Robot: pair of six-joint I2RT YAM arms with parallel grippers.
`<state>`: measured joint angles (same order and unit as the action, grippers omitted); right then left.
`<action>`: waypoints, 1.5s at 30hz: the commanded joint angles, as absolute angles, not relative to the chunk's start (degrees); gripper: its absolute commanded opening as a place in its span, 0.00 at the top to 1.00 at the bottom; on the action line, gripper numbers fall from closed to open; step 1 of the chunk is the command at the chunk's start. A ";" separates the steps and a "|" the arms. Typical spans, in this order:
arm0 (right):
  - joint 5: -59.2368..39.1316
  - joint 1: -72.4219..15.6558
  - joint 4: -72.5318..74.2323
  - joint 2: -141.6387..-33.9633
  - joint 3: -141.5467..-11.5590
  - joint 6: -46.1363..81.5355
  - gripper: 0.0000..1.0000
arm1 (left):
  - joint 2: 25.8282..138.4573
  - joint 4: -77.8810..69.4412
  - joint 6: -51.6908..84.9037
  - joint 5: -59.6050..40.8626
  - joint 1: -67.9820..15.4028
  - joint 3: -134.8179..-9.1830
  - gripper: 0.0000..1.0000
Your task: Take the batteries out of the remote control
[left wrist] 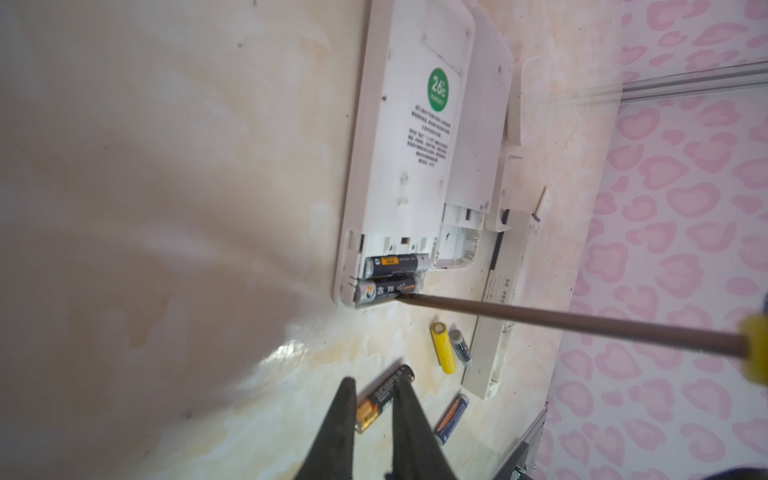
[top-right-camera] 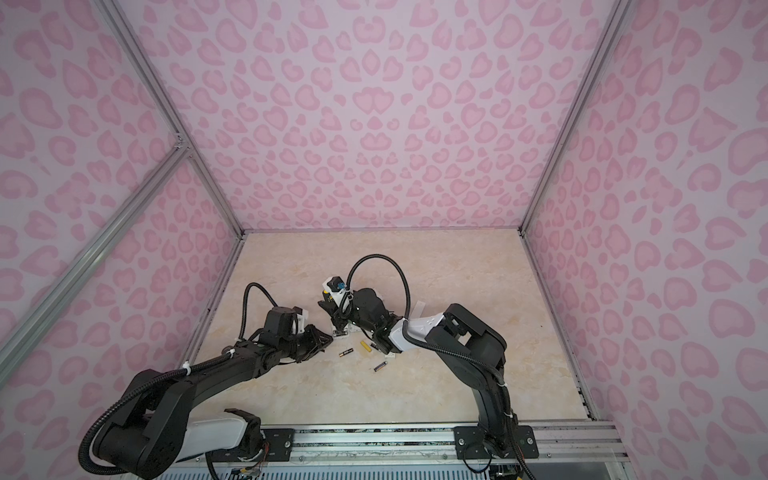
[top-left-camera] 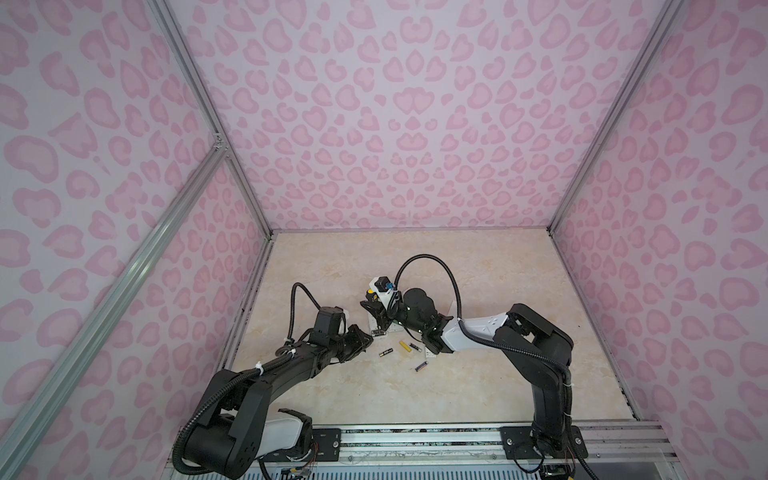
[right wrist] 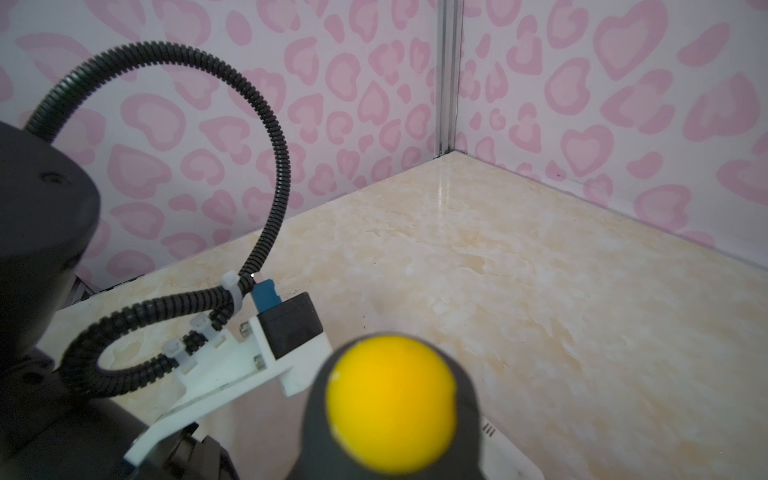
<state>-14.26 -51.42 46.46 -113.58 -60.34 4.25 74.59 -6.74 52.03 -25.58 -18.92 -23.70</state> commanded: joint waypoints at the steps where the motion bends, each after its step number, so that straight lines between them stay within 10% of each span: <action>1: -12.32 -51.68 50.01 -114.35 -59.63 1.62 1.00 | 74.98 -8.72 52.01 -26.06 -18.90 -23.87 0.80; 45: -14.08 -50.17 58.77 -114.87 -54.68 2.53 1.00 | 79.98 -9.76 52.74 -25.89 -19.25 -27.33 0.80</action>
<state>-13.82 -50.13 56.38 -114.26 -55.31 2.42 79.13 -8.27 53.45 -25.69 -19.25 -26.00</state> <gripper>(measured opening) 0.223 0.195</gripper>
